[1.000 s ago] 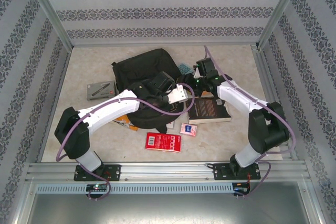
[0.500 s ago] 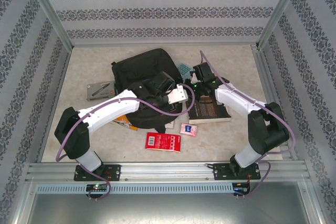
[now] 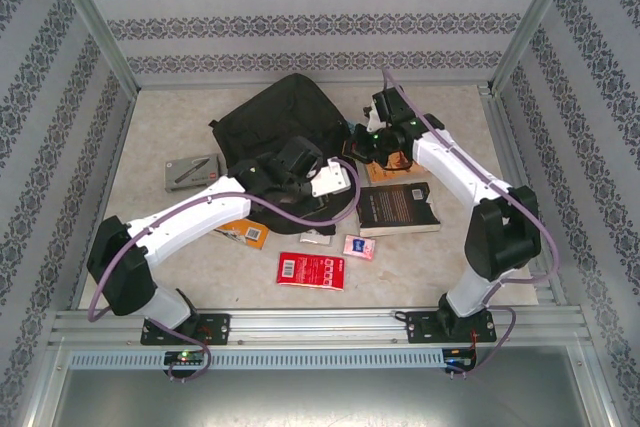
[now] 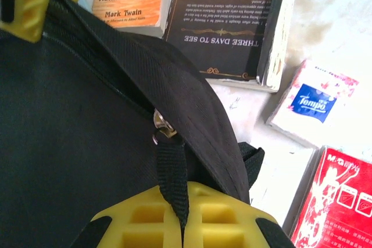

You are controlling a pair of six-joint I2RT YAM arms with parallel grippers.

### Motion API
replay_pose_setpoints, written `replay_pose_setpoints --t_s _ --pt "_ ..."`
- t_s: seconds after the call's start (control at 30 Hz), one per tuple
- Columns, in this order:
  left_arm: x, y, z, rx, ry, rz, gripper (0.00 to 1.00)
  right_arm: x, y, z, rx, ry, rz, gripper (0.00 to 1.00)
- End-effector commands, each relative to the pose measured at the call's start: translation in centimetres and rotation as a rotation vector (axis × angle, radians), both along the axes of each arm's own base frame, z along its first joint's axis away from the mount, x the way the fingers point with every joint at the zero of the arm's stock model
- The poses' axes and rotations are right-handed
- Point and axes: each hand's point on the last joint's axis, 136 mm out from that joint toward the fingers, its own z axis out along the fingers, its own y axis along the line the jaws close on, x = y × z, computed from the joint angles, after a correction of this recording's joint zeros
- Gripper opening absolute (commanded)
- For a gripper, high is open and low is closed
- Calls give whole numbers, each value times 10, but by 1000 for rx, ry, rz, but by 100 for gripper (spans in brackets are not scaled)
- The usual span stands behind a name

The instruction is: Pack the student bag

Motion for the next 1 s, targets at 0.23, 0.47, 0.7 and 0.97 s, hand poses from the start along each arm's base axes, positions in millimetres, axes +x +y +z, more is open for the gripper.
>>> replay_pose_setpoints --t_s 0.23,0.47,0.7,0.97 --pt "-20 25 -10 50 3 21 0 51 -54 -9 -146 -48 -92 0" --pt "-5 -22 9 -94 63 -11 0 45 -20 13 4 -51 -62 43" --pt "17 -70 38 -222 92 -46 0 16 -88 32 -105 -67 -340 55" --pt "16 -94 48 -298 135 -106 0 -18 -77 33 170 26 -314 52"
